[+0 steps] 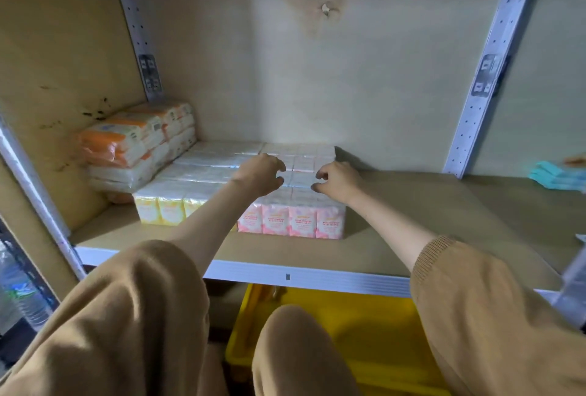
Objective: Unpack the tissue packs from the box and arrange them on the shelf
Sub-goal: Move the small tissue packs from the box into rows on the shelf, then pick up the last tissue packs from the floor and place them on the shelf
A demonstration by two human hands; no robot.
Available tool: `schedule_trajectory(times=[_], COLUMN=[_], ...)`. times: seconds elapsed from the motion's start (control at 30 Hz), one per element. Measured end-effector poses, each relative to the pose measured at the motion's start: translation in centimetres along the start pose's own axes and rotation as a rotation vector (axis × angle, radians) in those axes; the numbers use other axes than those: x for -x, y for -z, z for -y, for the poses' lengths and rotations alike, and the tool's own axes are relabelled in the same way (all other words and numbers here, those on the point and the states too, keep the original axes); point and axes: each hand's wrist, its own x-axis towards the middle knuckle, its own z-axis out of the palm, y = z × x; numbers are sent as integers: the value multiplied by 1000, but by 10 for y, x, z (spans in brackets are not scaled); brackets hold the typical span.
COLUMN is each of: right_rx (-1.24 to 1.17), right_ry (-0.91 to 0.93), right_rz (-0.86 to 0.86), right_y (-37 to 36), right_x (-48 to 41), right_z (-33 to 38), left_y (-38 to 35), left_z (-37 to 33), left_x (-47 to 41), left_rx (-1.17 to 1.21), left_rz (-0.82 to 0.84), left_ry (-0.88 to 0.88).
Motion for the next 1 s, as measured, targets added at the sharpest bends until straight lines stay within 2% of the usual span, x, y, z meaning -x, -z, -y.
schedule_trajectory(times=[0.67, 0.9, 1.0], right_rx=[76, 55, 40], right_ry=[-105, -133, -135], right_rz=[-101, -63, -31], right_y=[41, 33, 25], right_x=[80, 112, 127], right_z=[-32, -49, -58], left_y=[-11, -31, -41], left_z=[-70, -100, -112], left_x=[27, 49, 64], left_rx=[65, 94, 127], left_rz=[27, 60, 44], left_ry=[-227, -274, -243])
